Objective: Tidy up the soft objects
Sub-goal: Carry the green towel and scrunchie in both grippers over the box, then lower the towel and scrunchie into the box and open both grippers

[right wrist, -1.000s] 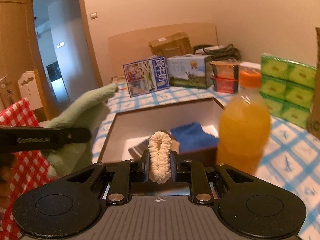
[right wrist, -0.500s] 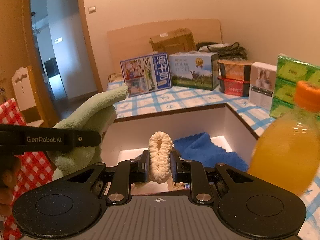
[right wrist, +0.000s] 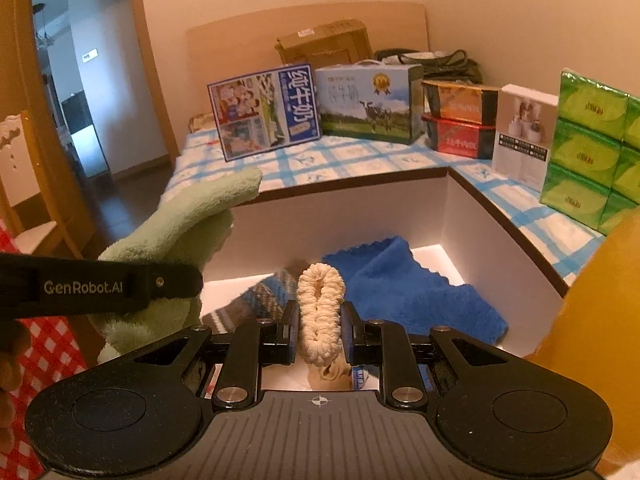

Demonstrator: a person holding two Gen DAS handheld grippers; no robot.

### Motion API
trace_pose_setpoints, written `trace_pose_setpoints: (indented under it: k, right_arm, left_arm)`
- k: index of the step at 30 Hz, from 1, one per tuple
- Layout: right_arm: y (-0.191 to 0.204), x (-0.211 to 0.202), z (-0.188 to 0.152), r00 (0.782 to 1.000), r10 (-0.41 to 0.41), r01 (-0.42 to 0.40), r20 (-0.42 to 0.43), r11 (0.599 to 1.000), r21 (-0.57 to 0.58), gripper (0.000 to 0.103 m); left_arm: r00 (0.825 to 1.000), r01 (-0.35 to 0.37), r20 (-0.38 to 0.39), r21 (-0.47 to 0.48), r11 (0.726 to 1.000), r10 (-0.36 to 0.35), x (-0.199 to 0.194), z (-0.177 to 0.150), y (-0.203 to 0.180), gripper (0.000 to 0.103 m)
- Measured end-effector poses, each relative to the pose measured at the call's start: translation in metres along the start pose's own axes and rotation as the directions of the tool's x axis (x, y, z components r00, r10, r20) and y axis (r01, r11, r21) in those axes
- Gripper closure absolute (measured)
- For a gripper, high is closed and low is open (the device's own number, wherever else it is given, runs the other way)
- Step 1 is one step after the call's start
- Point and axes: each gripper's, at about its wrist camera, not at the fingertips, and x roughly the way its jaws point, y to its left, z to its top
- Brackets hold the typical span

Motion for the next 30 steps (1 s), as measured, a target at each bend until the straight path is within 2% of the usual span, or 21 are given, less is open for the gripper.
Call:
trace_pose_setpoints:
  k: [7, 11, 13, 16, 17, 18, 26, 29, 30]
  right_arm:
    - [-0.006, 0.02, 0.002, 1.0, -0.024, 0.024, -0.015, 1.0, 0.001, 0.081]
    - [-0.009, 0.025, 0.005, 0.999, -0.035, 0.035, -0.014, 0.999, 0.008, 0.081]
    - [-0.011, 0.026, 0.006, 0.999, -0.037, 0.037, -0.01, 0.999, 0.011, 0.081]
    - [-0.012, 0.025, 0.005, 0.999, -0.04, 0.04, -0.009, 0.999, 0.013, 0.081]
    - [-0.012, 0.025, 0.005, 0.999, -0.04, 0.04, -0.01, 0.999, 0.013, 0.081]
    - [-0.011, 0.025, 0.005, 0.999, -0.039, 0.04, -0.011, 0.999, 0.012, 0.081]
    - [-0.008, 0.023, 0.006, 0.999, -0.036, 0.036, -0.005, 0.999, 0.006, 0.08]
    - [-0.005, 0.022, 0.007, 0.998, -0.057, 0.057, 0.005, 0.998, 0.005, 0.055]
    - [-0.005, 0.021, 0.007, 0.997, -0.072, 0.072, 0.013, 0.997, 0.007, 0.05]
  left_arm:
    - [1.0, -0.005, -0.013, 0.009, 1.0, 0.005, 0.02, 0.005, -0.002, 0.076]
    - [0.999, 0.015, -0.039, 0.007, 1.0, -0.015, 0.032, 0.009, 0.001, 0.072]
    - [0.999, 0.0, -0.052, 0.021, 1.0, 0.001, 0.038, 0.008, 0.001, 0.066]
    - [0.999, -0.011, -0.052, 0.04, 0.999, 0.013, 0.041, 0.006, 0.001, 0.053]
    - [0.998, -0.015, -0.054, 0.042, 0.999, 0.017, 0.041, 0.006, 0.001, 0.044]
    - [0.998, -0.02, -0.051, 0.042, 0.999, 0.022, 0.04, 0.006, 0.001, 0.042]
    - [0.998, -0.03, -0.05, 0.041, 0.999, 0.032, 0.034, 0.007, 0.006, 0.042]
    - [0.998, -0.039, -0.044, 0.037, 0.999, 0.041, 0.03, 0.008, 0.008, 0.042]
    - [0.998, -0.041, -0.042, 0.036, 0.999, 0.042, 0.028, 0.007, 0.009, 0.042]
